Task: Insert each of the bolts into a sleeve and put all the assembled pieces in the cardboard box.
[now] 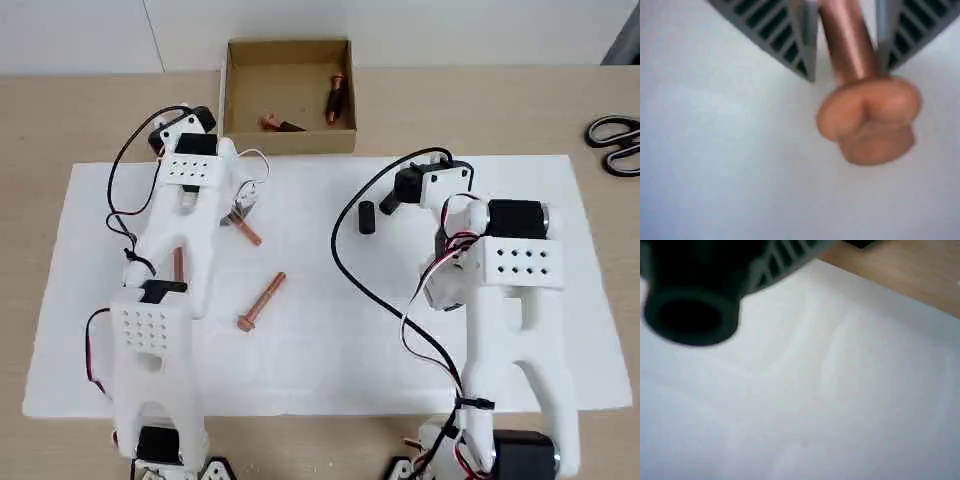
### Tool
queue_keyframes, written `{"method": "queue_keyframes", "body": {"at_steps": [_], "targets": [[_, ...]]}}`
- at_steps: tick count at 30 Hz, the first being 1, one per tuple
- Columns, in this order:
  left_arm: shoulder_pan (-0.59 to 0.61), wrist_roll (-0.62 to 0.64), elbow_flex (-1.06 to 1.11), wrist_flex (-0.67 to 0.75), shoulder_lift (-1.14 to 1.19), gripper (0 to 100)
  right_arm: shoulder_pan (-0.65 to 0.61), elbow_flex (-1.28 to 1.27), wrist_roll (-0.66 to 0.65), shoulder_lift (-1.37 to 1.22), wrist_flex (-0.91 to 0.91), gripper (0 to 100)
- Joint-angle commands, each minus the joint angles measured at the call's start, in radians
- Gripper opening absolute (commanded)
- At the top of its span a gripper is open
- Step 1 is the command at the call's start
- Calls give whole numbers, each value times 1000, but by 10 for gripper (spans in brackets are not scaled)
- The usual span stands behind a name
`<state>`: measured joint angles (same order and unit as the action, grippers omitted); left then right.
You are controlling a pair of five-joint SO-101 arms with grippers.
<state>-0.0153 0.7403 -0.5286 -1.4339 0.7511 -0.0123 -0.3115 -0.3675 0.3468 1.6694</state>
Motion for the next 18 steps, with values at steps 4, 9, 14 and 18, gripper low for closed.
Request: {"method": "queue_keyframes", "body": {"at_steps": [4, 9, 14, 18], "targets": [[5, 2, -28, 46, -6, 72, 4, 5, 12, 36, -5, 5], [3, 2, -28, 60, -6, 72, 4, 5, 11, 36, -5, 5], [5, 2, -28, 66, -6, 72, 4, 5, 9, 36, -5, 5], [5, 2, -28, 74, -6, 71, 4, 5, 9, 36, -5, 5]]}}
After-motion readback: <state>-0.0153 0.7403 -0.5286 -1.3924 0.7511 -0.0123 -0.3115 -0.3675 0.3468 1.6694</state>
